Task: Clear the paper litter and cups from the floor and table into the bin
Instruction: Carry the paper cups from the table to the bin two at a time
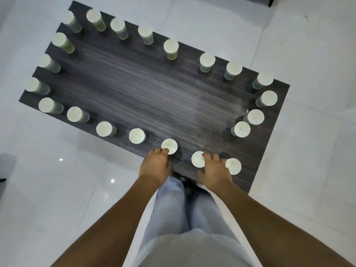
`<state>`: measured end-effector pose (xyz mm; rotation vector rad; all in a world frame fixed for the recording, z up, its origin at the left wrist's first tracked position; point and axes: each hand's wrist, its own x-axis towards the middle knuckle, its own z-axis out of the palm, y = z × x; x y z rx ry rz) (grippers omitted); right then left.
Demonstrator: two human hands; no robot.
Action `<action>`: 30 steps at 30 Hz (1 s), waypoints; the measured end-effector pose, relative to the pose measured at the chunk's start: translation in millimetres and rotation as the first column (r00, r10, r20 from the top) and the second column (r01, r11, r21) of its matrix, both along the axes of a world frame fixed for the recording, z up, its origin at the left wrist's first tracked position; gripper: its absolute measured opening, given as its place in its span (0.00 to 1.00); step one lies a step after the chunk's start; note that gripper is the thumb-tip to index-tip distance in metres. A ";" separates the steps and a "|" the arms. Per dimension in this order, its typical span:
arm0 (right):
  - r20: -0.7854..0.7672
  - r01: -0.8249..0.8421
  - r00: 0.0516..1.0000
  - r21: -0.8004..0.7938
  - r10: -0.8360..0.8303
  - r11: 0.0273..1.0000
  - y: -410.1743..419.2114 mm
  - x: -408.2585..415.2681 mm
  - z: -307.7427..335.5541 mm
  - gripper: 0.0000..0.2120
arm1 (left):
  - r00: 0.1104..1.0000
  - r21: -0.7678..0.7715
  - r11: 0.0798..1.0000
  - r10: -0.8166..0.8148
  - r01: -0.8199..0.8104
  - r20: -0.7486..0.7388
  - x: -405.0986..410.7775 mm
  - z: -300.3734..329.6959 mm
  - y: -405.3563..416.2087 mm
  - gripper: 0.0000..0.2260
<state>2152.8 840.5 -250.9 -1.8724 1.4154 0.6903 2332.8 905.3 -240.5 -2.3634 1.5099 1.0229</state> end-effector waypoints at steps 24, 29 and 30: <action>0.042 0.024 0.999 -0.058 -0.021 0.998 11.4 9.7 -103.1 0.27 | 0.958 0.034 0.958 -0.285 0.284 0.022 -1.8 -117.7 -22.4 0.25; 0.056 0.070 0.996 -0.098 -0.064 0.993 3.9 4.0 -47.1 0.25 | 0.939 0.008 0.939 -0.343 0.343 0.017 -12.8 -63.9 -34.4 0.26; 0.058 0.084 0.995 -0.114 -0.078 0.990 3.7 1.8 -35.0 0.24 | 0.931 -0.002 0.931 -0.365 0.365 0.021 -15.8 -52.6 -37.0 0.27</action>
